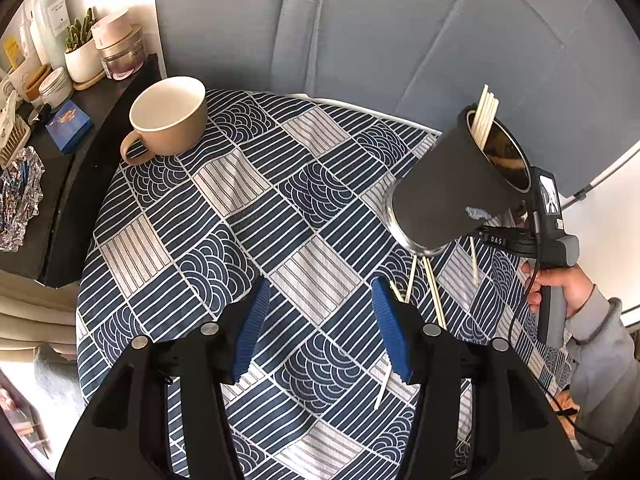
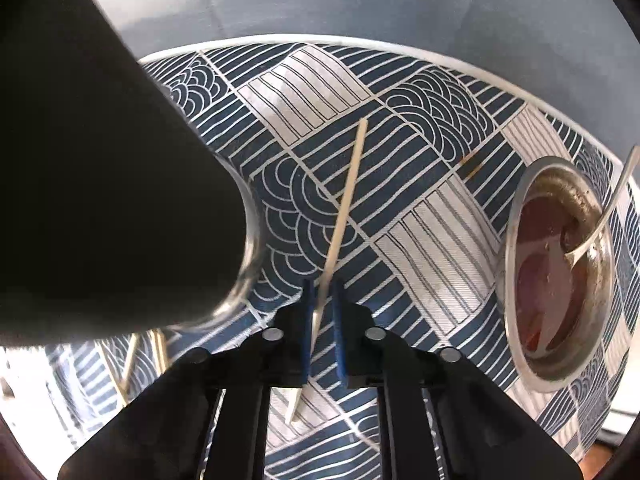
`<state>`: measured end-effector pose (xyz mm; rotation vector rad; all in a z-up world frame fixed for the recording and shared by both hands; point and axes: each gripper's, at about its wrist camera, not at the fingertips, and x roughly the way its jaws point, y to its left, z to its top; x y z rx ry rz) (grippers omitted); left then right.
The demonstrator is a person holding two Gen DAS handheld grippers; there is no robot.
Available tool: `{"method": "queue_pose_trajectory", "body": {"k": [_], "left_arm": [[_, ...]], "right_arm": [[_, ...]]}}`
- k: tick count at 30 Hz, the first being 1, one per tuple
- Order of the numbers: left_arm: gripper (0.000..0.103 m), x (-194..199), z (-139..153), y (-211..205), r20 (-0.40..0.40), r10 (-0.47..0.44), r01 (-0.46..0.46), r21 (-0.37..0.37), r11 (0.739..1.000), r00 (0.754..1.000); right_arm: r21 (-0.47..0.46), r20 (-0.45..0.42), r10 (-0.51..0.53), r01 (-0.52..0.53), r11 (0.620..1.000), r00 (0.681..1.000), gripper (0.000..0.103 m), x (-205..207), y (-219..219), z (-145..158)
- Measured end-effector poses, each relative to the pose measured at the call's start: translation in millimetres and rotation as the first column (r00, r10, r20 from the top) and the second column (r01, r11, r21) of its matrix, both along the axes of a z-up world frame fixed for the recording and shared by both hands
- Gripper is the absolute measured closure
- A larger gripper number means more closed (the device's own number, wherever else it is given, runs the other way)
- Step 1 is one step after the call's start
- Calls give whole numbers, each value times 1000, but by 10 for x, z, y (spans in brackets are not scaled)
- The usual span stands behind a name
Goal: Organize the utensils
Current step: 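Withdraw the open left tool to the loose chopsticks while the right tool keeps its chopstick, then lower the right tool's chopstick into the holder and open the right tool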
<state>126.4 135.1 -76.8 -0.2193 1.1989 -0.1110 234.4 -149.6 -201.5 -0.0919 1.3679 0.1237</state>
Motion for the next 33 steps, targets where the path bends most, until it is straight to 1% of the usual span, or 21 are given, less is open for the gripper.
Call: {"method": "queue_pose_trajectory", "body": {"k": [3,5,7,10,12,13,14,15,16,17,18,20,21,22,23,24,27,30,31,33], "left_arm": [[48,-73,-32,28,-14,13,-13,3,1000,1000],[48,-122,-70,42,-33,16,-16,12,1000,999],[47,-175,-113,41,-52,18,-16,23,1000,998],[47,-242,-181,22,-74,11,-10,16,1000,997],[47,-265,-230,-14,-90,0,1,15,1000,996],[47,-279,-261,-51,-99,-11,13,19,1000,995],[47,-292,-281,-79,-105,-20,23,21,1000,994],[47,-302,-293,-98,-110,-29,32,22,999,994],[47,-311,-310,-135,-118,-41,44,27,999,992],[47,-320,-316,-175,-123,-53,59,38,998,991],[47,-326,-310,-199,-123,-63,69,46,997,990],[47,-346,-272,-263,-115,-83,91,62,994,990],[45,-362,-245,-286,-110,-91,98,62,993,990],[41,-379,-216,-306,-101,-99,105,60,993,990],[38,-400,-183,-320,-90,-105,111,63,992,990],[33,-418,-155,-329,-82,-109,114,69,991,991],[32,-559,-95,-323,-77,-108,115,81,990,991],[31,-687,-104,-265,-92,-78,87,90,992,993],[30,-727,-117,-234,-99,-65,75,93,993,993],[30,-791,-156,-167,-117,-36,47,101,994,993]], "right_arm": [[57,-19,-48,49,997,999,98,-55,-120,12],[157,-47,-93,99,983,995,98,-126,-259,24],[245,-55,-124,134,960,991,98,-218,-363,71],[327,-18,-150,148,934,988,98,-370,-490,244],[390,9,-180,162,906,984,98,-462,-616,419],[430,36,-189,156,890,981,98,-506,-667,548],[460,70,-188,136,877,980,98,-538,-699,686],[474,104,-181,112,873,978,98,-491,-797,799],[490,153,-173,78,868,973,98,-515,-796,939],[517,208,-162,32,855,965,98,-533,-793,1090],[537,244,-154,-1,844,957,98,-491,-747,1196],[585,345,-140,-96,805,928,98,-533,-730,1465],[602,374,-134,-130,788,918,98,-484,-667,1535],[618,410,-128,-172,767,903,98,-442,-602,1628],[621,438,-121,-203,757,891,98,-396,-551,1706],[620,457,-115,-223,753,882,98,-382,-501,1764],[605,521,-104,-281,745,847,98,-271,-322,1933],[590,564,-88,-326,739,821,98,-158,-181,1920],[593,571,-82,-340,730,817,98,-111,-139,1897],[587,579,-77,-349,730,812,98,-61,-90,1856]]}}
